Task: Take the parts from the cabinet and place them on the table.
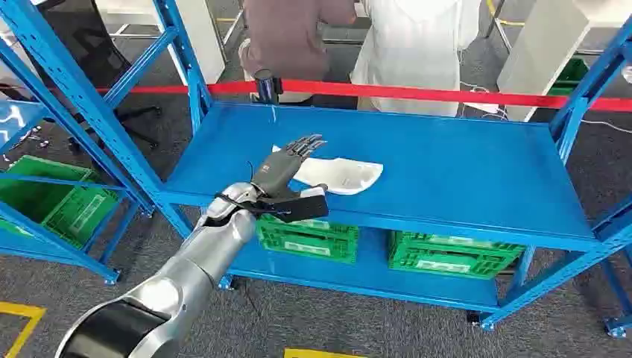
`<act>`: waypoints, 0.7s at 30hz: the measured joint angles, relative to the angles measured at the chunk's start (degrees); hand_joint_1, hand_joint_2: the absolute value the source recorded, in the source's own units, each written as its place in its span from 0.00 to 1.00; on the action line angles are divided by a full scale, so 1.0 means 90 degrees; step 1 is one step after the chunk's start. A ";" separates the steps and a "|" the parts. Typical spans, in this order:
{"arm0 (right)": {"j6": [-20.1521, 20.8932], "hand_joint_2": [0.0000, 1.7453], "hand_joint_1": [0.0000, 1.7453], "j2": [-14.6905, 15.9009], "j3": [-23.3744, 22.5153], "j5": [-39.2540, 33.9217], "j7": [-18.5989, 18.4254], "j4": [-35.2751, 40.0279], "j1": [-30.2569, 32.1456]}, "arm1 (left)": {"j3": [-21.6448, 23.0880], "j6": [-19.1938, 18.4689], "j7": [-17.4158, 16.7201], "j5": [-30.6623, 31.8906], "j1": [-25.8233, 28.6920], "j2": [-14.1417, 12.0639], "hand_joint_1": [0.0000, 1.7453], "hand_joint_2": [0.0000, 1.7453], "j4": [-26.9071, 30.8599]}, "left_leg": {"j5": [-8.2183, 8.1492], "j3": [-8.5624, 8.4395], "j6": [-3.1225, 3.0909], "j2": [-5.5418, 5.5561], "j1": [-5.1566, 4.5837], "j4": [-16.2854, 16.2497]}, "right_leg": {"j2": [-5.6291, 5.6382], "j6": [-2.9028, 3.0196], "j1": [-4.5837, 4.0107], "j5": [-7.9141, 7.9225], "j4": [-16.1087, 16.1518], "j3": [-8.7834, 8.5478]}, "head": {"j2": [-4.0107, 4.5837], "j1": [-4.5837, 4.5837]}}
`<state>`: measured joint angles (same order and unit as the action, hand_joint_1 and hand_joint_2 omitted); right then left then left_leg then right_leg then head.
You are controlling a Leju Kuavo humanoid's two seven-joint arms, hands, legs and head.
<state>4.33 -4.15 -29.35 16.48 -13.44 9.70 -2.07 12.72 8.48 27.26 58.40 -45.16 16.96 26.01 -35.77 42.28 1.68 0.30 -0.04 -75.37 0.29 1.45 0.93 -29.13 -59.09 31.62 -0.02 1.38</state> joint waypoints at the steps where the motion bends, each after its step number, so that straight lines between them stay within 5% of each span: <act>1: 0.0000 0.00 0.00 0.0000 0.0000 -0.0002 -0.0002 0.0000 0.0003 | 0.0000 -0.0002 0.0000 0.0000 0.0002 0.0000 0.00 0.00 0.0000 | 0.0017 -0.0001 -0.0006 0.0000 -0.0001 0.0043 | 0.0001 0.0001 -0.0003 -0.0013 0.0000 -0.0016 | 0.0000 0.0000; 2: -0.0005 0.00 0.00 0.0000 -0.0002 -0.0002 -0.0007 0.0000 0.0008 | 0.0012 -0.0012 0.0002 -0.0010 0.0006 0.0000 0.00 0.00 0.0000 | 0.0093 -0.0023 -0.0029 0.0000 -0.0007 0.0213 | 0.0002 0.0004 -0.0014 -0.0052 0.0000 -0.0065 | 0.0000 -0.0002; 3: -0.0019 0.00 0.00 -0.0007 -0.0002 -0.0022 -0.0015 0.0000 0.0017 | 0.0092 -0.0061 0.0012 -0.0039 0.0005 0.0002 0.00 0.00 0.0017 | 0.1013 -0.0356 -0.0255 -0.0001 -0.0096 0.1508 | -0.0001 0.0002 -0.0057 -0.0228 0.0019 -0.0286 | 0.0000 0.0003; 4: -0.0022 0.00 0.00 -0.0022 -0.0005 -0.0022 -0.0017 -0.0005 0.0030 | 0.0117 -0.0080 0.0012 -0.0046 0.0005 0.0002 0.00 0.00 0.0017 | 0.1353 -0.0388 -0.0321 -0.0004 -0.0133 0.1770 | 0.0000 0.0000 -0.0037 -0.0259 0.0029 -0.0266 | 0.0000 -0.0003; 5: -0.0056 0.00 0.00 -0.0036 -0.0046 -0.0029 -0.0007 -0.0005 -0.0024 | 0.0275 -0.0141 -0.0034 -0.0161 0.0005 0.0075 0.00 0.00 0.0041 | 0.1446 -0.0524 -0.0336 0.0051 -0.0191 0.1987 | 0.0027 -0.0154 -0.0011 -0.0310 0.0112 -0.0475 | 0.0000 0.0019; 7: -0.0066 0.00 0.00 -0.0036 -0.0075 -0.0034 0.0012 -0.0002 -0.0029 | 0.0481 -0.0153 -0.0068 -0.0299 -0.0029 0.0175 0.00 0.00 0.0068 | 0.1365 -0.0860 -0.0423 0.0073 -0.0135 0.2127 | 0.0013 -0.0248 -0.0018 0.0012 -0.0628 -0.0096 | 0.0000 0.0010; 8: -0.0059 0.00 0.00 -0.0036 -0.0080 -0.0041 0.0010 -0.0002 -0.0048 | 0.0532 -0.0158 -0.0082 -0.0327 -0.0042 0.0199 0.00 0.00 0.0066 | 0.1311 -0.0925 -0.0448 0.0062 -0.0128 0.2129 | 0.0007 -0.0261 -0.0013 0.0000 -0.1039 0.0201 | 0.0000 -0.0002; 10: -0.0068 0.00 0.00 -0.0034 -0.0102 -0.0046 0.0010 -0.0002 -0.0051 | 0.0612 -0.0170 -0.0095 -0.0355 -0.0033 0.0216 0.00 0.00 0.0056 | 0.1155 -0.1075 -0.0458 0.0052 -0.0128 0.2128 | 0.0005 -0.0312 0.0006 -0.0419 -0.1638 0.0798 | 0.0000 -0.0002; 12: -0.0085 0.00 0.00 -0.0019 -0.0124 -0.0053 -0.0002 -0.0002 -0.0022 | 0.0726 -0.0182 -0.0104 -0.0423 -0.0019 0.0226 0.00 0.00 0.0032 | 0.0993 -0.1263 -0.0449 0.0069 -0.0120 0.2120 | 0.0000 -0.0363 0.0015 -0.0794 -0.1656 0.1113 | 0.0000 -0.0005; 13: -0.0085 0.00 0.00 -0.0010 -0.0129 -0.0053 -0.0010 -0.0002 -0.0005 | 0.0772 -0.0216 -0.0109 -0.0496 -0.0013 0.0226 0.00 0.00 0.0029 | 0.0905 -0.1370 -0.0435 0.0085 -0.0112 0.2111 | -0.0004 -0.0384 0.0023 -0.0750 -0.1425 0.1128 | 0.0000 -0.0010; 14: -0.0085 0.00 0.00 -0.0005 -0.0134 -0.0056 -0.0012 -0.0002 0.0011 | 0.0801 -0.0226 -0.0124 -0.0593 -0.0011 0.0226 0.00 0.00 0.0029 | 0.0806 -0.1490 -0.0403 0.0092 -0.0100 0.2092 | -0.0006 -0.0394 0.0030 -0.0499 -0.1001 0.1051 | 0.0000 -0.0012; 16: -0.0085 0.00 0.00 -0.0002 -0.0146 -0.0056 -0.0017 -0.0005 0.0020 | 0.0889 -0.0262 -0.0165 -0.0733 -0.0016 0.0219 0.00 0.00 0.0027 | 0.0594 -0.1597 -0.0340 0.0078 -0.0087 0.2038 | -0.0040 -0.0399 0.0041 0.0683 0.0009 0.0872 | 0.0000 -0.0024; 17: -0.0085 0.00 0.00 -0.0002 -0.0151 -0.0056 -0.0017 -0.0005 0.0028 | 0.0923 -0.0291 -0.0165 -0.0775 -0.0014 0.0219 0.00 0.00 0.0017 | 0.0506 -0.1720 -0.0305 0.0089 -0.0111 0.1953 | -0.0072 -0.0312 0.0002 0.0803 0.0016 0.0880 | 0.0000 -0.0027; 18: -0.0085 0.00 0.00 -0.0002 -0.0153 -0.0051 -0.0017 -0.0005 0.0008 | 0.0954 -0.0418 -0.0158 -0.0906 -0.0031 0.0211 0.00 0.00 0.0012 | 0.0438 -0.1676 -0.0248 0.0091 -0.0121 0.1976 | -0.0062 -0.0216 -0.0021 0.0738 -0.0029 0.0825 | 0.0000 -0.0019; 21: -0.0080 0.00 0.00 -0.0010 -0.0165 -0.0039 -0.0005 -0.0005 -0.0014 | 0.1010 -0.0804 -0.0100 -0.1397 -0.0055 0.0202 0.00 0.00 0.0017 | 0.0504 -0.1644 -0.0135 0.0089 -0.0113 0.1766 | -0.0035 -0.0061 0.0011 0.0665 0.0009 0.0718 | 0.0000 -0.0027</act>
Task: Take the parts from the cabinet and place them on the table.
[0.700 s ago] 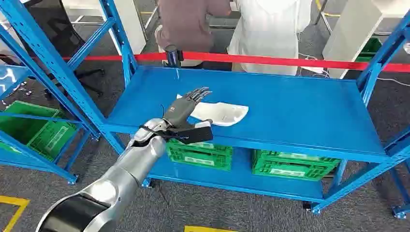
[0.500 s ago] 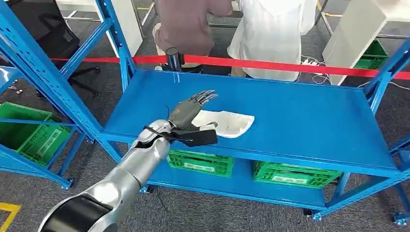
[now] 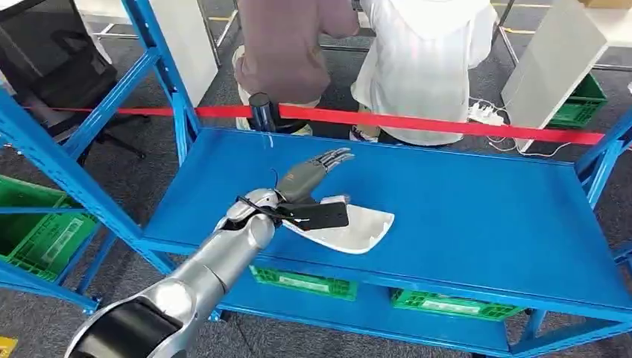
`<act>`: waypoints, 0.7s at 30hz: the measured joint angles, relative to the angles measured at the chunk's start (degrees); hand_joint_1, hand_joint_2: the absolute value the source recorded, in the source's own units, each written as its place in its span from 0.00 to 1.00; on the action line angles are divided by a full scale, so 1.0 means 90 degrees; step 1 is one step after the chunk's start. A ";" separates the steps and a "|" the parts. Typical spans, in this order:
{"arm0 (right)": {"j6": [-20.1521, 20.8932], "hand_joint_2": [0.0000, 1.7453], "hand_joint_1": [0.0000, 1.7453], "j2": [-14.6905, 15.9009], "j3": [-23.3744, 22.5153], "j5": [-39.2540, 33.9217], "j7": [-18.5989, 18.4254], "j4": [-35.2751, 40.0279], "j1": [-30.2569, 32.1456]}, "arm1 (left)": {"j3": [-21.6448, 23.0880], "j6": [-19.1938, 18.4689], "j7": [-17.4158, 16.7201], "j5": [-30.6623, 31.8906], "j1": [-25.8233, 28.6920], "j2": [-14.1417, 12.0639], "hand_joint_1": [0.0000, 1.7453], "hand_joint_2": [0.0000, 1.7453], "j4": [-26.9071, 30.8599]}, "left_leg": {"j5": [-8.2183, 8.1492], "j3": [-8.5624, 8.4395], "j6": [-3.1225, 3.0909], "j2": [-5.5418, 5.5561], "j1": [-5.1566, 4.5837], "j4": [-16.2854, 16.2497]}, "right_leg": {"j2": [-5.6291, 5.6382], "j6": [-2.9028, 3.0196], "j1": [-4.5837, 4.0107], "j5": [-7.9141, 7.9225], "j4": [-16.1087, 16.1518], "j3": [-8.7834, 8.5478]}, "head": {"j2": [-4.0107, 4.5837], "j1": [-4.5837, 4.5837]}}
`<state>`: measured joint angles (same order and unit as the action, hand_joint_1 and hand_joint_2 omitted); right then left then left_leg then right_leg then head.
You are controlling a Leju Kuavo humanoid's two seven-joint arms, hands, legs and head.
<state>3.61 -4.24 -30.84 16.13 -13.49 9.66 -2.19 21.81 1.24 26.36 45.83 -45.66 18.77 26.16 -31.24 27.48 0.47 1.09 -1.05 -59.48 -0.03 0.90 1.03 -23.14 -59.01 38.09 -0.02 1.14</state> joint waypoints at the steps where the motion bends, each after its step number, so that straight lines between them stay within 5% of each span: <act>1: 0.0005 0.00 0.00 0.0002 -0.0005 0.0000 0.0002 0.0000 0.0009 | 0.0036 -0.0055 0.0012 -0.0100 -0.0005 -0.0007 0.00 0.00 0.0000 | 0.0014 0.0108 0.0024 -0.0017 0.0007 -0.0257 | -0.0009 0.0049 0.0004 -0.0041 0.0020 -0.0063 | 0.0000 -0.0002; 5: 0.0000 0.00 0.00 0.0005 -0.0058 -0.0002 0.0015 0.0000 0.0004 | 0.0221 -0.0167 0.0012 -0.0337 0.0003 -0.0090 0.00 0.00 -0.0022 | -0.0745 0.1123 0.0175 -0.0055 0.0097 -0.1742 | -0.0003 0.0090 0.0005 -0.0216 0.0026 -0.0226 | 0.0000 0.0046; 6: 0.0000 0.00 0.00 0.0005 -0.0080 -0.0002 0.0015 0.0000 0.0004 | 0.0272 -0.0199 0.0010 -0.0398 0.0017 -0.0116 0.00 0.00 -0.0034 | -0.0712 0.1268 0.0175 -0.0062 0.0114 -0.1813 | 0.0002 0.0080 0.0007 -0.0259 0.0024 -0.0276 | 0.0000 0.0046; 7: 0.0000 0.00 0.00 0.0005 -0.0095 -0.0002 0.0015 0.0000 0.0008 | 0.0318 -0.0221 0.0007 -0.0449 0.0028 -0.0141 0.00 0.00 -0.0039 | -0.0458 0.1266 0.0170 -0.0069 0.0129 -0.1595 | 0.0006 0.0065 0.0008 -0.0303 0.0024 -0.0339 | 0.0000 0.0044; 10: 0.0000 0.00 0.00 0.0005 -0.0100 -0.0002 0.0031 0.0000 0.0024 | 0.0432 -0.0233 0.0007 -0.0510 0.0031 -0.0211 0.00 0.00 -0.0039 | 0.0715 0.0801 0.0129 -0.0101 0.0137 -0.0026 | 0.0006 -0.0004 0.0017 -0.0427 0.0032 -0.0510 | 0.0000 0.0044; 12: 0.0000 0.00 0.00 0.0005 -0.0117 -0.0002 0.0036 0.0000 -0.0008 | 0.0488 -0.0255 0.0010 -0.0541 0.0024 -0.0270 0.00 0.00 -0.0061 | 0.0482 0.0802 0.0052 -0.0124 0.0089 0.0132 | 0.0013 -0.0082 0.0010 -0.0439 0.0020 -0.0475 | 0.0000 0.0073; 13: -0.0005 0.00 0.00 0.0005 -0.0126 -0.0005 0.0034 0.0002 -0.0006 | 0.0520 -0.0264 0.0012 -0.0577 0.0047 -0.0289 0.00 0.00 -0.0056 | 0.0600 0.0794 0.0012 -0.0120 0.0080 0.0148 | 0.0012 -0.0127 0.0006 -0.0462 0.0030 -0.0476 | 0.0000 0.0068; 15: -0.0015 0.00 0.00 0.0015 -0.0146 -0.0007 0.0027 0.0002 0.0021 | 0.0554 -0.0264 0.0022 -0.0660 0.0061 -0.0323 0.00 0.00 -0.0053 | 0.0653 0.0777 0.0051 -0.0092 0.0099 0.0162 | -0.0002 -0.0003 -0.0015 -0.0463 0.0018 -0.0494 | 0.0000 0.0068; 16: -0.0029 0.00 0.00 0.0015 -0.0155 -0.0015 0.0007 0.0002 0.0016 | 0.0590 -0.0264 0.0039 -0.0711 0.0059 -0.0345 0.00 0.00 -0.0049 | 0.0645 0.0778 0.0038 -0.0071 0.0089 0.0161 | -0.0010 0.0008 -0.0013 -0.0470 0.0042 -0.0515 | 0.0000 0.0063; 21: -0.0061 0.00 0.00 0.0012 -0.0189 -0.0063 0.0034 0.0002 0.0017 | 0.0785 -0.0194 0.0078 -0.0891 0.0061 -0.0483 0.00 0.00 0.0034 | 0.0597 0.0755 -0.0046 -0.0072 0.0076 0.0161 | -0.0013 -0.0051 -0.0007 -0.0467 0.0134 -0.0589 | 0.0000 0.0066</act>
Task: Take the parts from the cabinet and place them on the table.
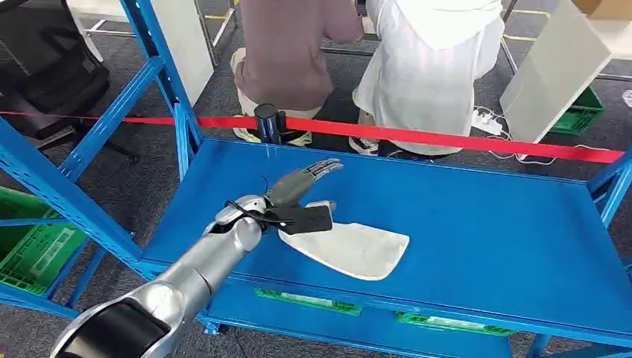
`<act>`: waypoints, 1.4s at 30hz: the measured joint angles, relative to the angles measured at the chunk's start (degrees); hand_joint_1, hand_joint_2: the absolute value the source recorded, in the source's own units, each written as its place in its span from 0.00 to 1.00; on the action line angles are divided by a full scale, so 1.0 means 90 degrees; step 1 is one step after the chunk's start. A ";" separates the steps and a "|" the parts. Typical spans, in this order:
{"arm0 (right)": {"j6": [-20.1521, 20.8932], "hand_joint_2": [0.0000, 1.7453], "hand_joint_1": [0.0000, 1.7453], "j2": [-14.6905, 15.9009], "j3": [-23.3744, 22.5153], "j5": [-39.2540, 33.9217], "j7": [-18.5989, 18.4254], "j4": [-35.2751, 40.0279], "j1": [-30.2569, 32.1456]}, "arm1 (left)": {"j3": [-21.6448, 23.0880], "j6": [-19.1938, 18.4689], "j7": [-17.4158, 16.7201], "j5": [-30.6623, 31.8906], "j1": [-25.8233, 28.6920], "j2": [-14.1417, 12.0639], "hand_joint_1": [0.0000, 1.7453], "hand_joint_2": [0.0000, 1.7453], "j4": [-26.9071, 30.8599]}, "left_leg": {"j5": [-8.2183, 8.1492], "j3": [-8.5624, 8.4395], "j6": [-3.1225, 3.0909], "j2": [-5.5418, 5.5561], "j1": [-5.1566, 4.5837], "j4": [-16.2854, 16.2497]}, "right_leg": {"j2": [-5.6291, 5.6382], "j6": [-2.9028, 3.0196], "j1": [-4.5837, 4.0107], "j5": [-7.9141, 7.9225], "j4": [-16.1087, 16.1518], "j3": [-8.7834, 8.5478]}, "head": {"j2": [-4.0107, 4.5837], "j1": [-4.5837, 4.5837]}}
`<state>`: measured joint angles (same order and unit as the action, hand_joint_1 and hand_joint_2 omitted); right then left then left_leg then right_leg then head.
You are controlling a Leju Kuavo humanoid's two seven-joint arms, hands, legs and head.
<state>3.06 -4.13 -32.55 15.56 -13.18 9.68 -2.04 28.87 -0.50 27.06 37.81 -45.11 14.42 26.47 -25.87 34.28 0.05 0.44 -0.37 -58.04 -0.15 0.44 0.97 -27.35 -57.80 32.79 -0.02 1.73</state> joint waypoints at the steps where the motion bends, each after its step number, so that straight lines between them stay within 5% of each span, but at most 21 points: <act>1: -0.0015 0.00 0.00 0.0000 -0.0015 0.0000 0.0002 0.0000 0.0000 | 0.0036 0.0036 0.0005 -0.0027 0.0000 -0.0034 0.00 0.00 0.0027 | -0.0001 -0.0001 -0.0005 0.0000 0.0000 0.0000 | 0.0000 -0.0015 0.0000 0.0004 0.0013 -0.0007 | 0.0000 -0.0002; 4: -0.0019 0.00 0.00 0.0000 -0.0063 -0.0005 0.0002 0.0000 0.0000 | 0.0140 0.0100 0.0024 -0.0080 0.0002 -0.0104 0.00 0.00 0.0095 | -0.0004 -0.0002 -0.0011 0.0000 -0.0001 -0.0003 | 0.0000 -0.0132 0.0007 0.0007 0.0041 -0.0021 | 0.0000 0.0000; 18: -0.0015 0.00 0.00 0.0000 -0.0117 0.0085 0.0078 0.0000 0.0001 | 0.0714 0.0512 0.0044 -0.0716 0.0126 -0.0335 0.00 0.00 0.0607 | -0.0002 -0.0023 -0.0010 -0.0006 0.0004 0.0004 | 0.0000 -0.0146 0.0000 0.0004 0.0028 -0.0022 | 0.0000 0.0000; 22: 0.0022 0.00 0.00 -0.0007 -0.0117 0.0117 0.0070 0.0000 0.0000 | 0.0852 0.0571 0.0012 -0.0813 0.0139 -0.0410 0.00 0.00 0.0709 | -0.0039 -0.0015 -0.0082 -0.0007 -0.0044 -0.0023 | -0.0003 -0.0234 0.0048 0.0017 0.0065 -0.0040 | 0.0000 0.0002; 24: 0.0022 0.00 0.00 -0.0007 -0.0117 0.0117 0.0070 0.0000 -0.0001 | 0.0886 0.0575 0.0010 -0.0830 0.0141 -0.0422 0.00 0.00 0.0772 | 0.0077 -0.0085 -0.0149 -0.0028 0.0034 0.0116 | 0.0001 -0.0272 0.0051 -0.0021 0.0024 -0.0043 | 0.0000 0.0000; 26: 0.0027 0.00 0.00 -0.0002 -0.0119 0.0119 0.0070 0.0000 -0.0002 | 0.0906 0.0588 0.0012 -0.0867 0.0129 -0.0425 0.00 0.00 0.0801 | 0.0112 -0.0091 -0.0196 -0.0036 0.0033 0.0145 | 0.0015 -0.0272 0.0040 -0.0425 -0.0559 0.0213 | 0.0000 -0.0020; 28: 0.0061 0.00 0.00 -0.0002 -0.0119 0.0136 0.0068 0.0000 0.0003 | 0.0964 0.0609 0.0010 -0.0930 0.0156 -0.0435 0.00 0.00 0.0811 | 0.0111 -0.0055 -0.0197 -0.0038 0.0023 0.0115 | 0.0015 -0.0300 0.0046 -0.0897 -0.1626 0.0716 | 0.0000 -0.0029; 29: 0.0066 0.00 0.00 -0.0002 -0.0119 0.0146 0.0068 0.0000 0.0007 | 0.1012 0.0624 0.0007 -0.0961 0.0174 -0.0449 0.00 0.00 0.0811 | 0.0110 -0.0027 -0.0195 -0.0038 0.0023 0.0089 | 0.0014 -0.0310 0.0047 -0.0971 -0.1973 0.0892 | 0.0000 -0.0029; 31: 0.0063 0.00 0.00 -0.0002 -0.0119 0.0180 0.0070 0.0000 0.0009 | 0.1066 0.0641 -0.0007 -0.1008 0.0212 -0.0469 0.00 0.00 0.0828 | 0.0101 0.0023 -0.0178 -0.0035 0.0036 0.0023 | 0.0013 -0.0319 0.0071 -0.0654 -0.1649 0.0750 | 0.0000 -0.0029; 33: 0.0061 0.00 0.00 0.0012 -0.0119 0.0189 0.0075 0.0000 0.0000 | 0.1100 0.0653 -0.0007 -0.1020 0.0206 -0.0471 0.00 0.00 0.0847 | 0.0072 0.0087 -0.0108 -0.0020 0.0070 -0.0099 | 0.0007 -0.0336 0.0104 -0.0132 -0.0516 0.0154 | 0.0000 -0.0032; 34: 0.0063 0.00 0.00 0.0010 -0.0119 0.0197 0.0075 0.0000 -0.0017 | 0.1107 0.0660 -0.0007 -0.1022 0.0208 -0.0471 0.00 0.00 0.0862 | 0.0060 0.0126 -0.0050 -0.0015 0.0074 -0.0152 | 0.0019 -0.0312 0.0097 -0.0226 -0.0294 0.0054 | 0.0000 -0.0034; 39: 0.0066 0.00 0.00 -0.0010 -0.0119 0.0216 0.0078 0.0000 -0.0018 | 0.1180 0.0680 -0.0024 -0.1071 0.0211 -0.0525 0.00 0.00 0.0915 | 0.0138 0.0184 0.0182 0.0004 0.0044 -0.0152 | 0.0037 -0.0011 0.0077 -0.0018 -0.0266 0.0174 | 0.0000 -0.0029; 40: 0.0066 0.00 0.00 -0.0010 -0.0121 0.0216 0.0078 0.0000 -0.0023 | 0.1200 0.0682 -0.0027 -0.1076 0.0210 -0.0539 0.00 0.00 0.0923 | -0.0053 0.0262 0.0217 -0.0007 0.0057 -0.0284 | 0.0030 0.0043 0.0081 0.0024 -0.0262 0.0211 | 0.0000 -0.0007; 42: 0.0066 0.00 0.00 -0.0010 -0.0121 0.0216 0.0078 0.0000 -0.0020 | 0.1212 0.0682 -0.0027 -0.1078 0.0210 -0.0561 0.00 0.00 0.0935 | -0.0704 0.0556 0.0283 -0.0013 0.0077 -0.1145 | 0.0027 0.0085 0.0078 0.0109 -0.0263 0.0322 | 0.0000 0.0029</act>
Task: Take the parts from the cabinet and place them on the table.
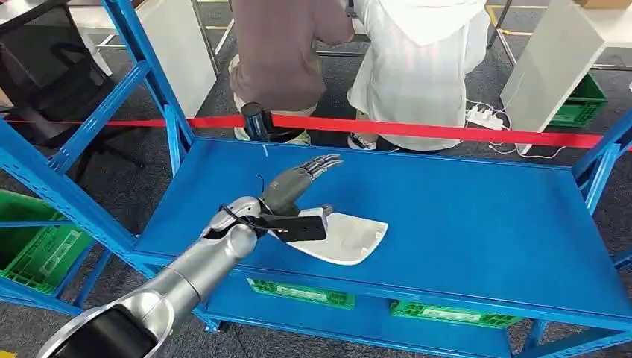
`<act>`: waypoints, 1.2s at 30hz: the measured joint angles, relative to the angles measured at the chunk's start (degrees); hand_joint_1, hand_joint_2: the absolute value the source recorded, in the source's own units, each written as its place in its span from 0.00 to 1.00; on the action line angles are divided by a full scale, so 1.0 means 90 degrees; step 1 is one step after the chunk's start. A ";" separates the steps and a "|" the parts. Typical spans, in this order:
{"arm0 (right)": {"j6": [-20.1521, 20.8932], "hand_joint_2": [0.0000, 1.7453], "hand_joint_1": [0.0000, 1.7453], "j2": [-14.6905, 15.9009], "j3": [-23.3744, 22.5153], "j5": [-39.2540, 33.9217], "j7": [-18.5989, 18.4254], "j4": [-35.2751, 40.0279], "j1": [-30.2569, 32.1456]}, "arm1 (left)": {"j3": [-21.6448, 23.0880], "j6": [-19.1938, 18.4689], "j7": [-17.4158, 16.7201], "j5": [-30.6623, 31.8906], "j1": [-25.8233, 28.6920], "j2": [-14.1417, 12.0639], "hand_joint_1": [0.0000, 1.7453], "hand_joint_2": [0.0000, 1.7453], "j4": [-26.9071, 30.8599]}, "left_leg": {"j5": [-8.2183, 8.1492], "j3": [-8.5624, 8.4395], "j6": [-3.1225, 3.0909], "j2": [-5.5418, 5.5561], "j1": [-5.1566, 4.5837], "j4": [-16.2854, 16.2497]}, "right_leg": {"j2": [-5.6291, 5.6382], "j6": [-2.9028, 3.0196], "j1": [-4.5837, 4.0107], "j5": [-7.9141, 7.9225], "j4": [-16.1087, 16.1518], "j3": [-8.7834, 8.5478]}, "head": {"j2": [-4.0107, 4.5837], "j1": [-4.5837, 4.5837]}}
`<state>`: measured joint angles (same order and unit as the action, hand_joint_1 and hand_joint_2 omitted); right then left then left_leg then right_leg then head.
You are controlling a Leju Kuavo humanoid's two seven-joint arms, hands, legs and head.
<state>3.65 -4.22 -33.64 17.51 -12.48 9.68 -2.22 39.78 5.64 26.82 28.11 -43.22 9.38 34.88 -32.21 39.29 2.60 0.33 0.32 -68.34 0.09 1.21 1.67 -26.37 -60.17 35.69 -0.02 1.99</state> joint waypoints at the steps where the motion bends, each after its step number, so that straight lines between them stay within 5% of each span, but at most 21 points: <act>1: 0.0000 0.00 0.00 0.0000 0.0000 0.0000 0.0000 0.0000 0.0000 | 0.0002 0.0000 0.0000 0.0000 0.0009 -0.0007 0.00 0.00 0.0000 | -0.0259 0.0168 0.0012 0.0000 0.0002 -0.0500 | -0.0005 0.0003 -0.0008 0.0044 -0.0002 0.0063 | 0.0000 0.0000; 2: 0.0000 0.00 0.00 0.0000 0.0000 0.0000 0.0000 0.0000 0.0000 | 0.0005 0.0000 0.0000 0.0000 0.0025 -0.0017 0.00 0.00 0.0000 | -0.0437 0.0272 0.0018 0.0000 0.0001 -0.0894 | -0.0012 0.0005 -0.0014 0.0092 -0.0004 0.0130 | 0.0000 0.0000; 4: 0.0000 0.00 0.00 0.0000 -0.0002 0.0000 0.0000 0.0000 0.0001 | 0.0005 0.0000 0.0000 0.0000 0.0046 -0.0034 0.00 0.00 0.0000 | -0.0345 0.0018 -0.0010 0.0000 0.0000 -0.0723 | -0.0012 -0.0011 -0.0021 0.0187 -0.0005 0.0246 | 0.0000 0.0002; 7: 0.0000 0.00 0.00 -0.0002 0.0000 0.0000 -0.0002 0.0000 -0.0006 | 0.0007 0.0000 0.0000 0.0000 0.0014 -0.0034 0.00 0.00 0.0043 | 0.0098 -0.1155 -0.0131 -0.0001 -0.0019 0.1025 | -0.0012 -0.0067 -0.0017 0.0327 -0.0011 0.0348 | 0.0000 0.0002; 12: -0.0002 0.00 0.00 -0.0005 -0.0002 0.0000 -0.0005 -0.0002 0.0013 | 0.0017 0.0000 0.0000 0.0000 0.0008 -0.0029 0.00 0.00 0.0075 | 0.0335 -0.1024 -0.0348 -0.0004 -0.0110 0.1145 | -0.0006 -0.0335 -0.0001 0.0608 0.0154 0.0359 | 0.0000 0.0015; 13: -0.0005 0.00 0.00 -0.0002 -0.0005 0.0000 -0.0007 0.0000 0.0010 | 0.0022 0.0000 0.0000 0.0000 -0.0004 -0.0022 0.00 0.00 0.0075 | 0.0440 -0.1016 -0.0388 -0.0032 -0.0070 0.1189 | -0.0001 -0.0338 0.0024 0.0436 0.0068 0.0422 | 0.0000 0.0007; 14: -0.0005 0.00 0.00 -0.0005 -0.0007 0.0000 -0.0012 0.0000 0.0002 | 0.0032 -0.0002 0.0002 0.0000 -0.0006 -0.0017 0.00 0.00 0.0080 | 0.0523 -0.0931 -0.0444 -0.0028 -0.0058 0.1206 | -0.0003 -0.0348 0.0002 0.0088 -0.0188 0.0519 | 0.0000 -0.0002; 16: -0.0002 0.00 0.00 -0.0007 -0.0005 0.0010 -0.0012 0.0000 0.0001 | 0.0049 -0.0012 -0.0007 0.0000 0.0015 -0.0017 0.00 0.00 0.0087 | 0.0626 -0.0748 -0.0473 -0.0021 -0.0072 0.1205 | -0.0003 -0.0386 -0.0003 -0.0593 -0.1101 0.0789 | 0.0000 -0.0024; 18: -0.0007 0.00 0.00 -0.0005 -0.0005 0.0022 -0.0012 0.0000 0.0003 | 0.0078 -0.0102 -0.0046 0.0000 0.0037 -0.0031 0.00 0.00 0.0080 | 0.0730 -0.0581 -0.0473 -0.0033 -0.0091 0.1177 | -0.0003 -0.0395 -0.0020 -0.0748 -0.1809 0.0914 | 0.0000 -0.0024; 19: -0.0012 0.00 0.00 -0.0005 -0.0007 0.0034 -0.0017 0.0000 0.0005 | 0.0112 -0.0153 -0.0066 0.0000 0.0039 -0.0032 0.00 0.00 0.0070 | 0.0775 -0.0501 -0.0467 -0.0039 -0.0097 0.1157 | -0.0004 -0.0381 -0.0029 -0.0602 -0.1771 0.0793 | 0.0000 -0.0024; 21: -0.0032 0.00 0.00 0.0000 -0.0005 0.0044 -0.0019 0.0000 0.0000 | 0.0172 -0.0189 -0.0177 0.0024 0.0031 -0.0032 0.00 0.00 0.0056 | 0.0849 -0.0369 -0.0441 -0.0039 -0.0098 0.1106 | -0.0005 -0.0325 -0.0051 -0.0246 -0.0932 0.0123 | 0.0000 -0.0024; 22: -0.0039 0.00 0.00 0.0000 -0.0005 0.0053 -0.0031 0.0000 -0.0011 | 0.0199 -0.0197 -0.0224 0.0034 0.0022 -0.0024 0.00 0.00 0.0053 | 0.0877 -0.0328 -0.0421 -0.0039 -0.0097 0.1069 | -0.0007 -0.0285 -0.0065 -0.0230 -0.0307 -0.0337 | 0.0000 -0.0024; 23: -0.0039 0.00 0.00 0.0002 -0.0005 0.0063 -0.0036 0.0000 -0.0033 | 0.0206 -0.0228 -0.0255 0.0036 0.0015 -0.0012 0.00 0.00 0.0051 | 0.0898 -0.0270 -0.0385 -0.0038 -0.0127 0.1044 | -0.0012 -0.0233 -0.0110 -0.0479 0.0109 -0.0579 | 0.0000 -0.0024; 26: -0.0044 0.00 0.00 0.0000 -0.0005 0.0087 -0.0036 0.0000 -0.0035 | 0.0267 -0.0253 -0.0345 0.0024 0.0007 0.0046 0.00 0.00 0.0027 | 0.0940 -0.0263 -0.0316 -0.0037 -0.0129 0.1027 | -0.0001 -0.0161 -0.0099 -0.0401 0.0133 -0.0504 | 0.0000 -0.0007; 27: -0.0049 0.00 0.00 0.0000 -0.0005 0.0097 -0.0036 0.0000 -0.0041 | 0.0274 -0.0253 -0.0364 0.0022 0.0007 0.0049 0.00 0.00 0.0012 | 0.0855 -0.0264 -0.0443 -0.0037 -0.0141 0.1060 | -0.0010 -0.0196 -0.0102 -0.0384 0.0137 -0.0494 | 0.0000 0.0000; 28: -0.0046 0.00 0.00 0.0000 -0.0005 0.0097 -0.0039 0.0000 -0.0040 | 0.0284 -0.0253 -0.0384 0.0017 0.0003 0.0066 0.00 0.00 0.0002 | 0.0930 -0.0261 -0.0443 -0.0034 -0.0142 0.1085 | -0.0003 -0.0150 -0.0115 -0.0359 0.0134 -0.0475 | 0.0000 0.0000; 29: -0.0049 0.00 0.00 0.0000 -0.0005 0.0100 -0.0036 0.0000 -0.0036 | 0.0299 -0.0253 -0.0389 0.0017 0.0003 0.0066 0.00 0.00 -0.0007 | 0.1008 -0.0264 -0.0361 -0.0033 -0.0131 0.1116 | -0.0003 -0.0131 -0.0122 -0.0346 0.0131 -0.0465 | 0.0000 0.0000; 36: -0.0068 0.00 0.00 0.0000 -0.0007 0.0126 -0.0046 0.0000 -0.0032 | 0.0328 -0.0209 -0.0452 -0.0082 -0.0011 0.0204 0.00 0.00 -0.0117 | 0.1152 -0.0250 -0.0251 -0.0031 -0.0120 0.1184 | -0.0002 -0.0074 -0.0130 -0.0273 0.0118 -0.0398 | 0.0000 0.0000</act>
<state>3.04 -4.22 -33.70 18.64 -12.90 9.68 -2.51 42.73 3.76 22.75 27.37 -43.31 11.21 33.83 -21.84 37.04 0.34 0.05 -0.77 -57.69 0.07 0.55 0.49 -28.83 -59.10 32.10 -0.02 1.99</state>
